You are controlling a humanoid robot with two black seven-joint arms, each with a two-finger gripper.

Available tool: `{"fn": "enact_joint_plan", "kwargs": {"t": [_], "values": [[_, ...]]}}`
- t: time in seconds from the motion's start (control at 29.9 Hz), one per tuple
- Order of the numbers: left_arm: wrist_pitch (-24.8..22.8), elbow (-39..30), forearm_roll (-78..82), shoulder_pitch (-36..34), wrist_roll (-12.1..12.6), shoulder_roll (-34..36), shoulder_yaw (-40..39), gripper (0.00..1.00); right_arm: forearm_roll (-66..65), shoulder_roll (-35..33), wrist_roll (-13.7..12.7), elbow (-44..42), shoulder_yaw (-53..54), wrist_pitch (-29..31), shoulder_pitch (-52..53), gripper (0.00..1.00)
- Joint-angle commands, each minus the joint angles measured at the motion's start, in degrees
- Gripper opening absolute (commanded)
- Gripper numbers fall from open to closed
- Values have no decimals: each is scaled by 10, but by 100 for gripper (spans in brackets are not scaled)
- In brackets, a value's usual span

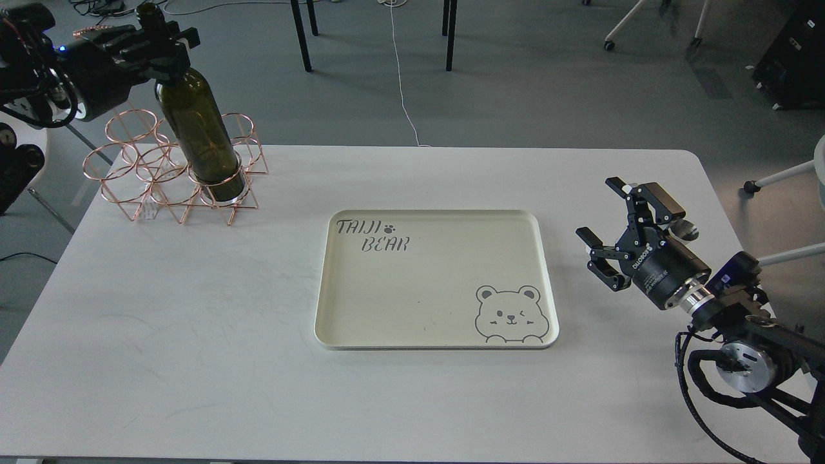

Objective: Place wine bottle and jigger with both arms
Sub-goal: 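Lower the bottle into the copper rack with the left gripper, then open the left gripper and pull it away from the bottle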

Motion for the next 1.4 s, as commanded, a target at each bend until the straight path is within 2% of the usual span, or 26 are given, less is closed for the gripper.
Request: {"fn": "enact_joint_plan", "kwargs": {"t": [0.0, 0.43, 0.53, 0.73, 0.84, 0.94, 1.14, 1.2, 1.37], "values": [[7, 25, -3, 11, 0, -18, 0, 15, -3, 1, 0, 0, -1, 0, -2, 98], [17, 46, -4, 23, 0, -34, 0, 21, -8, 1, 0, 1, -1, 0, -9, 98], [17, 47, -4, 23, 0, -34, 0, 31, -11, 1, 0, 1, -1, 0, -8, 98], [17, 47, -4, 23, 0, -35, 0, 39, -11, 1, 0, 1, 0, 0, -8, 98], [17, 47, -4, 23, 0, -34, 0, 49, -11, 1, 0, 1, -1, 0, -8, 98], [18, 46, -5, 22, 0, -34, 0, 71, -11, 1, 0, 1, 0, 0, -8, 98], [18, 40, -7, 22, 0, -34, -1, 93, -11, 1, 0, 1, -1, 0, -8, 98], [18, 38, -7, 23, 0, -31, -1, 96, -11, 1, 0, 1, -1, 0, -8, 98], [17, 18, -7, 22, 0, -20, -1, 98, -11, 1, 0, 1, 0, 0, -9, 98]]}}
